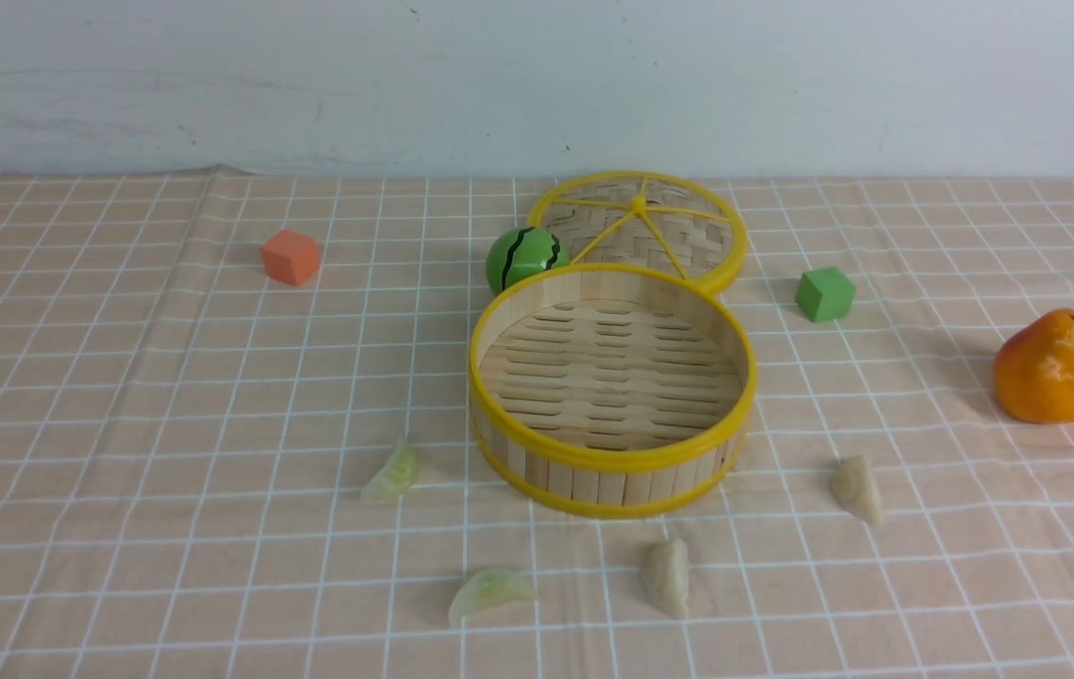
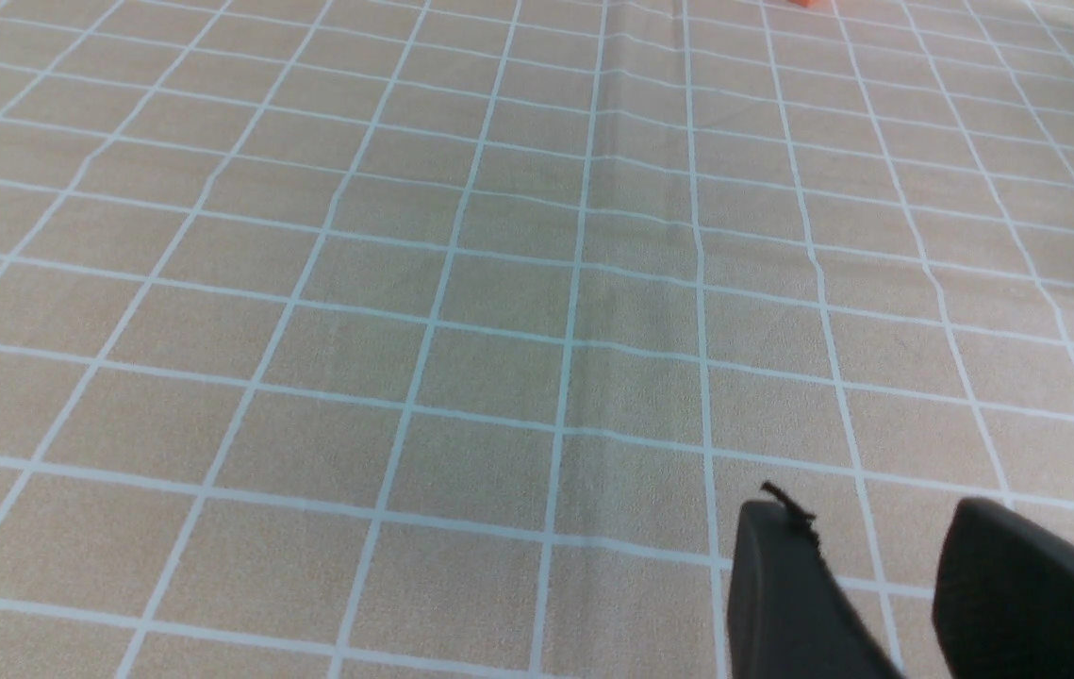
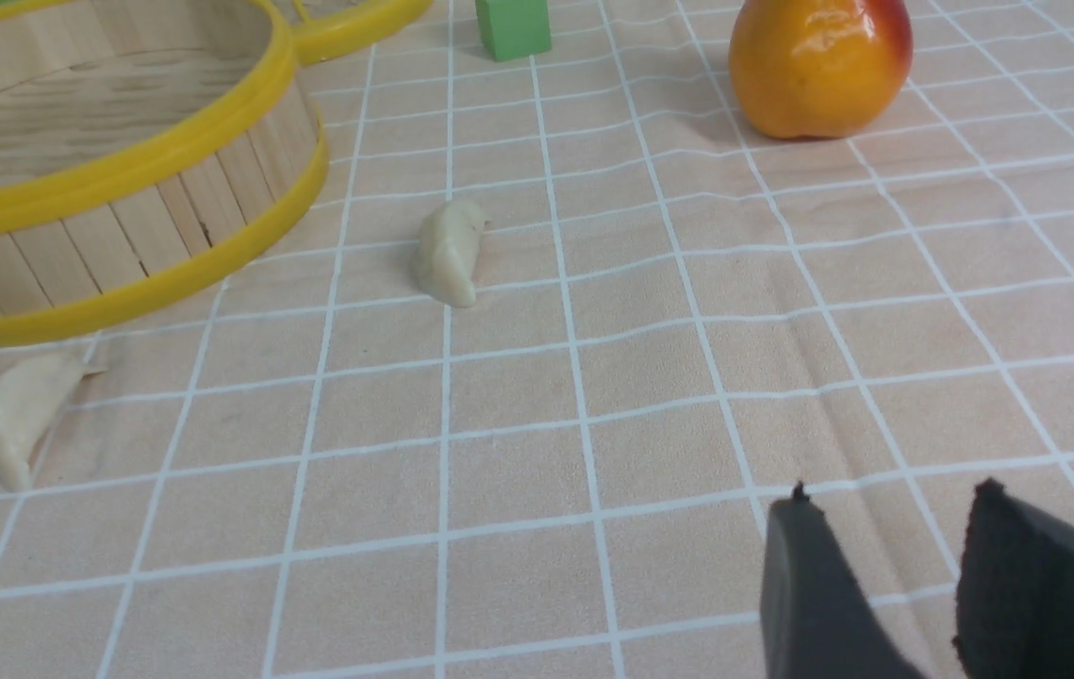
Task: Put the dumplings into the steamer on the table with the brown tablecloth.
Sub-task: 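Reach for and grasp a dumpling on the table with the left gripper, then place the dumpling into the bamboo steamer basket with the left gripper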
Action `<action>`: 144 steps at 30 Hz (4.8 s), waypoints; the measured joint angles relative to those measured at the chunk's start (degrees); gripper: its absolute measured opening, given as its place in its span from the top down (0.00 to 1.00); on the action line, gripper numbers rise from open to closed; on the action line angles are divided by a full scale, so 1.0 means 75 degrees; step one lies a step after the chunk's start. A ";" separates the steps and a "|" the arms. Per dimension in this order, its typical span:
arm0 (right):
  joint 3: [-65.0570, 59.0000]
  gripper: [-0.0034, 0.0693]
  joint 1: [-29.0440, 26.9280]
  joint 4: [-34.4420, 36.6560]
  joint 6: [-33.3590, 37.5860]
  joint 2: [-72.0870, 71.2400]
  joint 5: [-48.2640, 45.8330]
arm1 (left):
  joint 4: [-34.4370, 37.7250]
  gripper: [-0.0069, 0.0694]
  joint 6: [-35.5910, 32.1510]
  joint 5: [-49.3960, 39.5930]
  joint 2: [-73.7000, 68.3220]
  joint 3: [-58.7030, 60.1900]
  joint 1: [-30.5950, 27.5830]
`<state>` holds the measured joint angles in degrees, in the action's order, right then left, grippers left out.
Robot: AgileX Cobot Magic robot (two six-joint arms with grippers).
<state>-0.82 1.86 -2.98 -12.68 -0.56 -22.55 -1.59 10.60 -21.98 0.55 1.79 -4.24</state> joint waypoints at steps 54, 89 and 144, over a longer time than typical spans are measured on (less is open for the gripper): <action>0.0469 0.96 0.0000 0.5791 0.0228 0.0101 -0.0793 | 0.4359 0.93 -0.1642 -0.3144 -0.3474 -0.4427 0.0000; 0.7253 0.96 0.3060 0.1656 0.2655 0.7935 -0.5347 | -0.0502 0.14 -0.0472 -0.4101 -1.4924 -1.1481 0.3936; 0.7737 0.94 0.3060 0.0948 0.2540 0.5950 -0.6239 | -0.0461 0.06 0.2023 -0.5530 -1.8088 -1.9485 0.5564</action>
<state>57.20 24.81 4.13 6.37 44.07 -69.34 -5.05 25.77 -63.46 -135.11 -144.35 37.49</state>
